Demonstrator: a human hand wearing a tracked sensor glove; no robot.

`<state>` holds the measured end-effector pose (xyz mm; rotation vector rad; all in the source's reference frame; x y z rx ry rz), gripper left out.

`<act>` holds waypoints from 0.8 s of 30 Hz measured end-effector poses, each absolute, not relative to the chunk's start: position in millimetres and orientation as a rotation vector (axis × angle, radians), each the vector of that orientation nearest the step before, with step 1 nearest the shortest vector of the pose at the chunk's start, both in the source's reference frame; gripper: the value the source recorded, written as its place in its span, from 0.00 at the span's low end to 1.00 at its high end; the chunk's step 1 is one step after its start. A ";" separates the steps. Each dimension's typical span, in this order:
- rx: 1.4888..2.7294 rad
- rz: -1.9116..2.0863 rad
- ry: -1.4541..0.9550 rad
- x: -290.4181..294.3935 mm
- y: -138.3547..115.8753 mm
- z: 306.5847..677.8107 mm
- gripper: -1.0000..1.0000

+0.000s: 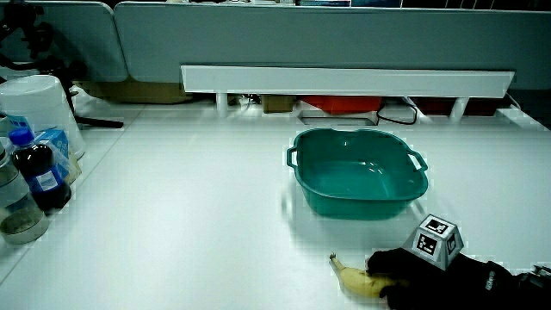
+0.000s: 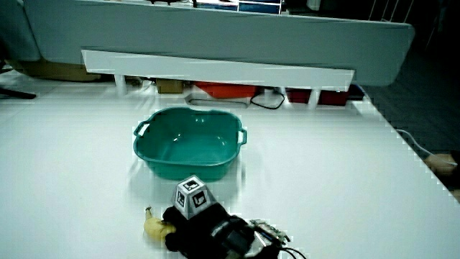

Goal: Pick banana from desk

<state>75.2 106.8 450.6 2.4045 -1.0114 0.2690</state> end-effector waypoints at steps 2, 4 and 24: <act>2.410 0.285 -1.022 74.6 107.7 448.7 1.00; 2.421 0.275 -1.040 73.8 108.2 447.4 1.00; 2.384 0.430 -1.099 81.5 80.2 388.0 1.00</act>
